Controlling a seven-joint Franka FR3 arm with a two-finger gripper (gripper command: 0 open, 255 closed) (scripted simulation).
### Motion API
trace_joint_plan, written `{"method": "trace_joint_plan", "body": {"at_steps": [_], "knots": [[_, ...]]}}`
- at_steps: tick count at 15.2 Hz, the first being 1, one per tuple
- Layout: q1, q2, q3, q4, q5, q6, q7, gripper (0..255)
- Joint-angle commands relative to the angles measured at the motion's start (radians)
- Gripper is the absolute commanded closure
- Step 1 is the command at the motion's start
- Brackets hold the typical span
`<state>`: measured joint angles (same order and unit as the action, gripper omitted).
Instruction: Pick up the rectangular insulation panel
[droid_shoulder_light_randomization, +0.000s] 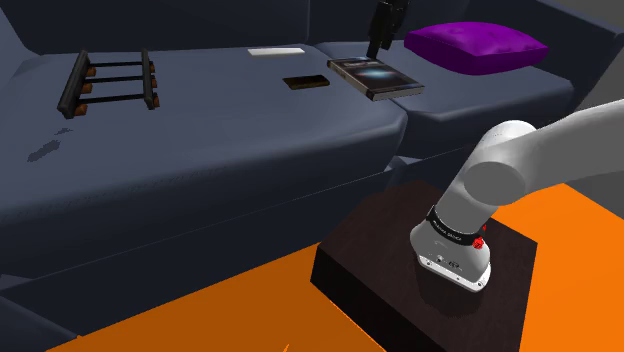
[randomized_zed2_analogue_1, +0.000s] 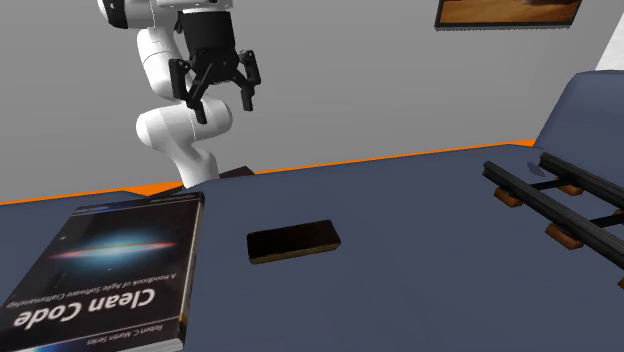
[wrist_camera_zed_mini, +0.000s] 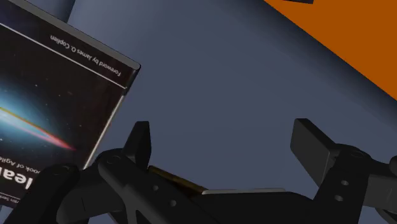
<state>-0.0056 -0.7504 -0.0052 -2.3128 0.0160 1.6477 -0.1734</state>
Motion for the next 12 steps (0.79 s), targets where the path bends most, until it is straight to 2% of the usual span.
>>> {"method": "trace_joint_plan", "body": {"at_steps": [1, 6, 12], "knots": [[0.000, 0.000, 0.000, 0.000, 0.000, 0.000, 0.000, 0], [0.055, 0.186, -0.072, 0.066, -0.046, 0.100, -0.244, 0], [0.117, 0.422, -0.128, 0.190, -0.065, 0.190, -0.524, 0]]}}
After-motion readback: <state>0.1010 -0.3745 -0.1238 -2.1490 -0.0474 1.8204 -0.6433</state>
